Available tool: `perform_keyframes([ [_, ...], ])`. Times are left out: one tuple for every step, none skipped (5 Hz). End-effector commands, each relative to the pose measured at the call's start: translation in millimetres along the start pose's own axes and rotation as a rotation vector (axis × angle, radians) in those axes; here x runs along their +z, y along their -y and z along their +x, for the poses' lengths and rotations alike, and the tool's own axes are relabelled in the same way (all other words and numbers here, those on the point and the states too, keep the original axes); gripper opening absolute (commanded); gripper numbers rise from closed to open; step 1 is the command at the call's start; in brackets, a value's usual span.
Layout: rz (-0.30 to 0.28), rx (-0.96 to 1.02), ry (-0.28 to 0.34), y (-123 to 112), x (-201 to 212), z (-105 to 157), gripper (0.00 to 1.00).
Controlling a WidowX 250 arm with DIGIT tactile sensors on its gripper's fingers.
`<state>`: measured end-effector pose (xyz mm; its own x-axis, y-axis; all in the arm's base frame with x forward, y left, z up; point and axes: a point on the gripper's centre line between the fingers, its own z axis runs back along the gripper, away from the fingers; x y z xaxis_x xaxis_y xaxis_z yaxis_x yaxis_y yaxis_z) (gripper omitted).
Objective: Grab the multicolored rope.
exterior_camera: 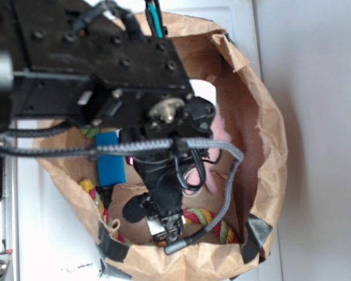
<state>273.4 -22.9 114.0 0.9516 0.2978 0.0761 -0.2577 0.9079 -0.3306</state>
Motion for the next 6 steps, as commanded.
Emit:
perform_keyframes([
  [-0.049,0.023,0.074,16,4,13,1.0],
  [-0.05,0.028,0.074,22,-2,14,1.0],
  [-0.038,0.025,0.079,25,-9,14,1.0],
  [-0.03,0.015,0.078,29,-14,13,1.0],
  [-0.026,0.01,0.078,36,-22,8,1.0],
  [-0.013,0.005,0.095,38,-31,6,1.0],
])
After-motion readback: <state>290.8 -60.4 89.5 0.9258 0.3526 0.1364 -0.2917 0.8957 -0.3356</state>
